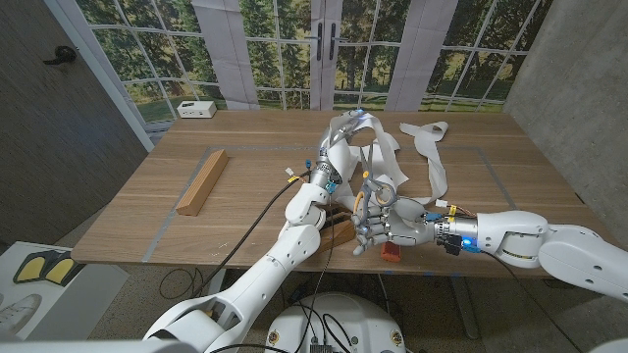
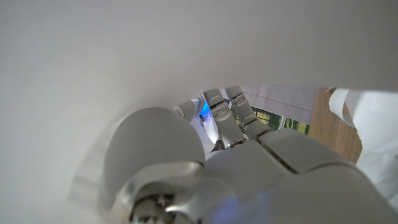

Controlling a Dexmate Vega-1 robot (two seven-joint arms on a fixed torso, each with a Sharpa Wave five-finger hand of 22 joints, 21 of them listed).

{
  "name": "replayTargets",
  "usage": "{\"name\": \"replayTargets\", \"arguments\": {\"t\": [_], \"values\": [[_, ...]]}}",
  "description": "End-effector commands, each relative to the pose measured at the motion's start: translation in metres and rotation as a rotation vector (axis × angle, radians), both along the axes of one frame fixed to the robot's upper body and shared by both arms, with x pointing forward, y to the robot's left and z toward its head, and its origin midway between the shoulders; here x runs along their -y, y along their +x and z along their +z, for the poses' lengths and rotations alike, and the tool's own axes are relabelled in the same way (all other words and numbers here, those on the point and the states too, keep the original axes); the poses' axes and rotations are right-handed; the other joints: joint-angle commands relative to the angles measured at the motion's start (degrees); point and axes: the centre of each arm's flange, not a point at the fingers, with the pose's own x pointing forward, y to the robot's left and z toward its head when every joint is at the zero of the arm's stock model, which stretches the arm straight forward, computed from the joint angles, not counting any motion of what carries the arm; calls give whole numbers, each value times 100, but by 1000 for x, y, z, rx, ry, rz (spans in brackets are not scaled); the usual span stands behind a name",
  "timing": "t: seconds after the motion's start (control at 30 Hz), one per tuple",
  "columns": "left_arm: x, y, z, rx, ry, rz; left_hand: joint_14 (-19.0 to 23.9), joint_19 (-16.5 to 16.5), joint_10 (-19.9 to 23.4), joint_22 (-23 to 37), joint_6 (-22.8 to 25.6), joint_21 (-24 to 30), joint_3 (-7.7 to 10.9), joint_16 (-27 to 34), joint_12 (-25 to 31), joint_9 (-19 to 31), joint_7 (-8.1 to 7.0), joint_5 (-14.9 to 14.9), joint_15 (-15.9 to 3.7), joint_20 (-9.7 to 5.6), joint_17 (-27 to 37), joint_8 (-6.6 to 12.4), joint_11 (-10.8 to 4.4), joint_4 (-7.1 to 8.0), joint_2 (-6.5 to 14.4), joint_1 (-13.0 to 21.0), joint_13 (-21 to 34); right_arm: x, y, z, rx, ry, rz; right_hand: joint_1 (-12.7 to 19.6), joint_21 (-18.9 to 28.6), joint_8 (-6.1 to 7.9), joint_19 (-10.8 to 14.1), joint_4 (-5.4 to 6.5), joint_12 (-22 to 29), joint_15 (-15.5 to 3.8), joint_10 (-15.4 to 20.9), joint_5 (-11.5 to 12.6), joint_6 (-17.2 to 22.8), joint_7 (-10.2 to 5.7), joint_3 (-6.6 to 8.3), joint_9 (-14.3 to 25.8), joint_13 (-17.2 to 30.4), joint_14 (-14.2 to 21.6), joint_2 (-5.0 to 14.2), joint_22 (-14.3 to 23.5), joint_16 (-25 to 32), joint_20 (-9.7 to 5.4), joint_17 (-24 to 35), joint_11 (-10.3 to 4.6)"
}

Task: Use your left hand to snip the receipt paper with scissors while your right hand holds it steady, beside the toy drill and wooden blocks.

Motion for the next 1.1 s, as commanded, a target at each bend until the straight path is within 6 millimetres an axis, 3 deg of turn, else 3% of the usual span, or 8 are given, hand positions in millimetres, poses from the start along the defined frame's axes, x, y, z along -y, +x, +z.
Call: {"name": "replayTargets", "arguments": {"t": [0.03,0.23,1.1], "values": [[5,2,1,6,8,-41,45,-28,78,23,82,53,54,18,-30,-2,15,-16,-593,-732,1,32,12,-13,-12,14,17,6,6,2,0,5,-16,28,-17,-30,46,1,-26,-27,38,-6,96,60,-18,8,31,9,18,14,-27,-11,23,2],[5,3,-4,7,-7,-72,75,-30,178,27,242,117,68,37,-20,-76,122,-18,-592,-761,-21,57,13,-38,-18,64,21,9,12,2,-14,9,-25,27,-25,-39,53,2,-24,-42,37,-7,107,61,-18,-1,42,-3,19,15,-35,-18,28,1],[-1,-5,-12,20,-23,-104,180,-52,308,32,334,247,67,85,-35,-226,118,-22,-594,-782,-56,12,21,-54,-35,146,22,22,23,4,-18,26,-58,36,-68,-59,72,-2,-68,-30,106,-10,154,55,-19,-1,-27,37,19,19,-70,-13,-6,3]]}}
